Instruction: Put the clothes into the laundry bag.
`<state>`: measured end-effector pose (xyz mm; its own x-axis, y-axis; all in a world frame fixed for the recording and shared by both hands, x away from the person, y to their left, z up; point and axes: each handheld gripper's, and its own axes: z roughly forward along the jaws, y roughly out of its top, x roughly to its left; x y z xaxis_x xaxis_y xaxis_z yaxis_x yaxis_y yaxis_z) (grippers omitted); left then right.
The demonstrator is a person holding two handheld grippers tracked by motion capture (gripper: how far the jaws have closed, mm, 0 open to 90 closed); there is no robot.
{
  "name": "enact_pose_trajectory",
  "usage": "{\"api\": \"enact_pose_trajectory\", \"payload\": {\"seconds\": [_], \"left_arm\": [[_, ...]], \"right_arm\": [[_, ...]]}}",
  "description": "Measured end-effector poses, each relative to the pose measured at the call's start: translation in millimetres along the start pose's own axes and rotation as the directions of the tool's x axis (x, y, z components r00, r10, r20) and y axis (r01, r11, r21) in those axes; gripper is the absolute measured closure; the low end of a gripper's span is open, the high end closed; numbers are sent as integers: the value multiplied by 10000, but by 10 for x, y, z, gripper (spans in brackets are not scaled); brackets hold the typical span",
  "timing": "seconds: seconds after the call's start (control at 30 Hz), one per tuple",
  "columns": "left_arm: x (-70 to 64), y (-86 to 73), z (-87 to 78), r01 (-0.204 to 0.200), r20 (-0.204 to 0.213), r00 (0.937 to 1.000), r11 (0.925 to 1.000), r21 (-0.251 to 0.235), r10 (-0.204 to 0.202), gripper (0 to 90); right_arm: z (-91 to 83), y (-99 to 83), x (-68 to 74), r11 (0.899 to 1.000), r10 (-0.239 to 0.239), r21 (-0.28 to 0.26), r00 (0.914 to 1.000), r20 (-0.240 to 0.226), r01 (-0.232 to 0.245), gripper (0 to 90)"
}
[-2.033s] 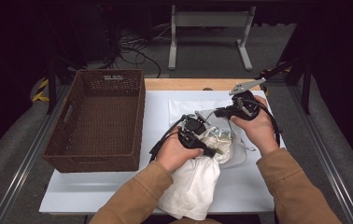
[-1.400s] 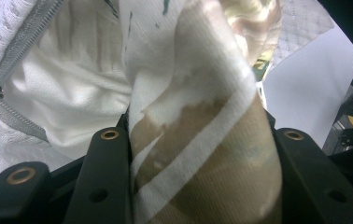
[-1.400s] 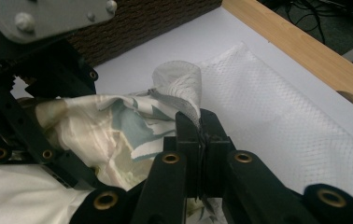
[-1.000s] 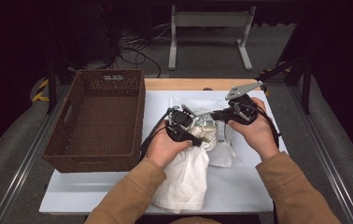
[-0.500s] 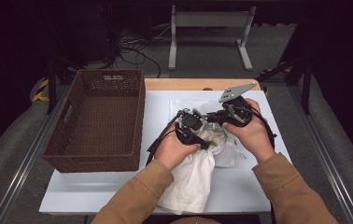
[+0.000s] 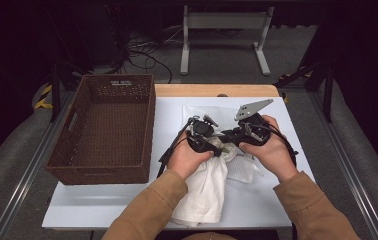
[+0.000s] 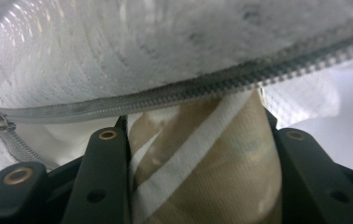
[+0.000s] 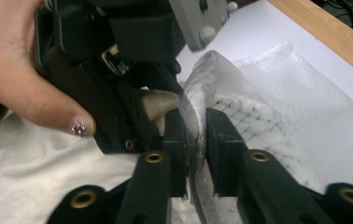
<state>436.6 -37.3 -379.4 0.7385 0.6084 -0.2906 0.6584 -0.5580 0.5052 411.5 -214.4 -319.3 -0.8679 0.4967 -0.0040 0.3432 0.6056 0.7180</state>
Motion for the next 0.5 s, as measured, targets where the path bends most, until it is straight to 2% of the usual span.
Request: {"api": "enact_pose_trajectory", "payload": {"seconds": [0.23, 0.47, 0.5], "left_arm": [[-7, 0, 0, -44, -27, 10000, 10000, 45, 44, 563], [-25, 2, -3, -104, -37, 9999, 9999, -16, 104, 563], [-25, 2, -3, -104, -37, 9999, 9999, -16, 104, 563]], "right_arm": [[-117, -227, -31, 9981, 457, -431, 9974, 558, -433, 586], [-281, -559, -82, 9927, 1029, -753, 9880, 1154, -946, 511], [-281, -559, -82, 9927, 1029, -753, 9880, 1154, -946, 511]]}}
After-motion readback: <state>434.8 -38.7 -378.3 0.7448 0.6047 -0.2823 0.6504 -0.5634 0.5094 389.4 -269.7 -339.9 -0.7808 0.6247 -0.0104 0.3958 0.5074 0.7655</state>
